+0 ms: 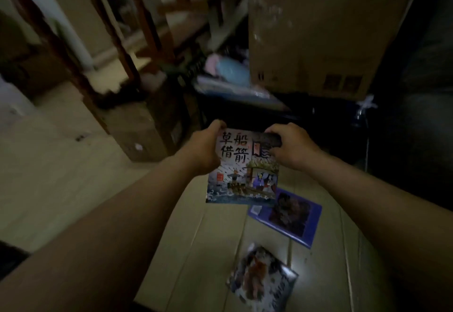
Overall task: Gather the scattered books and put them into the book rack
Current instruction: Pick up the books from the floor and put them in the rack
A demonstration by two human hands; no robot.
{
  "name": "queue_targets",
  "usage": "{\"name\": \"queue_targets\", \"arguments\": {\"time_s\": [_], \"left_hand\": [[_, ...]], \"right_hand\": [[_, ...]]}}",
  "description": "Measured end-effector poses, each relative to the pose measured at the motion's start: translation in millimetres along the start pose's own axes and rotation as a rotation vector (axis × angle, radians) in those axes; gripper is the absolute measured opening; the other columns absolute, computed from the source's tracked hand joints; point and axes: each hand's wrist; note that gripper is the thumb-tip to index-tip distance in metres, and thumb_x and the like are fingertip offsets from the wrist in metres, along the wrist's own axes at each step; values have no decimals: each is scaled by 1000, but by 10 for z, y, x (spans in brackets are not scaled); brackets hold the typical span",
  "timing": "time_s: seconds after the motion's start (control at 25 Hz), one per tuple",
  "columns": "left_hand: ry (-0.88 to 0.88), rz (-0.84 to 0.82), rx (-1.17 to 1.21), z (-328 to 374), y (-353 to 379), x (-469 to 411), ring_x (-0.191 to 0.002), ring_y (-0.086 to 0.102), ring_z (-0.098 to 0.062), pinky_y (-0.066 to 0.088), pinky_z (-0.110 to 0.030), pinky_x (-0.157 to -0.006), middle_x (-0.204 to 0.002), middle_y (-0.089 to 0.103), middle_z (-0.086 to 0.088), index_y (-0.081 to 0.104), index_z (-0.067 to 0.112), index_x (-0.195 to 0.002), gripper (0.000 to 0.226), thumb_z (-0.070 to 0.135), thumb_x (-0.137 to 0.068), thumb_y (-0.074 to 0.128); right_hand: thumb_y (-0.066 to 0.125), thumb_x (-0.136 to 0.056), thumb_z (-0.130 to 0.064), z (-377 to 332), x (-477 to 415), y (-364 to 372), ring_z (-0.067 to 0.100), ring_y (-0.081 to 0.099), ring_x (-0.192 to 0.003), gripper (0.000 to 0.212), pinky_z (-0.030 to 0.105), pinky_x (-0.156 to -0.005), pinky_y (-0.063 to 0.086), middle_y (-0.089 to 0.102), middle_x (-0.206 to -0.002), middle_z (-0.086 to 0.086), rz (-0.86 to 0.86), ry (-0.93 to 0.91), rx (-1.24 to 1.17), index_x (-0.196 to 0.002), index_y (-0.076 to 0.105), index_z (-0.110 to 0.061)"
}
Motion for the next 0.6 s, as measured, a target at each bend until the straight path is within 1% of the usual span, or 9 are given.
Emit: {"name": "queue_targets", "arguments": {"time_s": [0.12, 0.24, 0.32, 0.44, 0.52, 0.6], "left_hand": [[11, 93, -18, 280, -848, 539, -122, 53, -25, 50, -28, -85, -136, 52, -7, 30, 25, -143, 79, -6, -81, 67], [15, 198, -74, 445, -1566, 1107, -120, 54, -26, 53, -29, -86, -135, 52, -7, 28, 27, -143, 80, -3, -81, 68], [15, 279, -107, 524, -1986, 1548, -118, 56, -26, 55, -31, -85, -132, 53, -6, 27, 30, -142, 79, 0, -82, 70], [25, 373, -133, 612, -2498, 2158, -113, 59, -24, 57, -37, -87, -125, 58, -4, 30, 31, -139, 76, 5, -81, 72], [31, 423, -142, 649, -2823, 2585, -110, 60, -22, 59, -33, -81, -123, 58, -2, 29, 32, -138, 77, 2, -81, 72], [50, 480, -166, 664, -3104, 2971, -109, 60, -21, 59, -31, -79, -122, 58, -2, 29, 34, -136, 77, 0, -81, 71]], "right_hand": [[67, -83, -1, -780, 193, -593, 23, 53, -102, 31, 23, -78, 36, 50, -101, 1, 30, -170, 22, -111, 68, -12], [65, -86, -5, -1501, 480, -1011, 28, 50, -101, 28, 26, -72, 32, 41, -97, 2, 111, -305, 56, -114, 66, -10], [65, -89, -8, -1984, 712, -1244, 26, 46, -97, 30, 26, -72, 30, 39, -99, 2, 134, -367, 60, -118, 63, -13], [65, -89, -11, -2604, 1029, -1519, 29, 51, -98, 34, 28, -77, 36, 42, -104, 6, 162, -416, 33, -121, 62, -21], [63, -90, -13, -3035, 1271, -1666, 30, 52, -99, 36, 29, -78, 39, 41, -104, 4, 157, -463, 13, -123, 60, -26], [59, -92, -14, -3451, 1494, -1782, 29, 52, -105, 43, 30, -84, 43, 40, -104, 0, 126, -487, 9, -132, 53, -30]]}}
Point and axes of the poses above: each hand's wrist, its own x-axis away from the middle knuckle, its own y-axis out of the palm, z = x × y
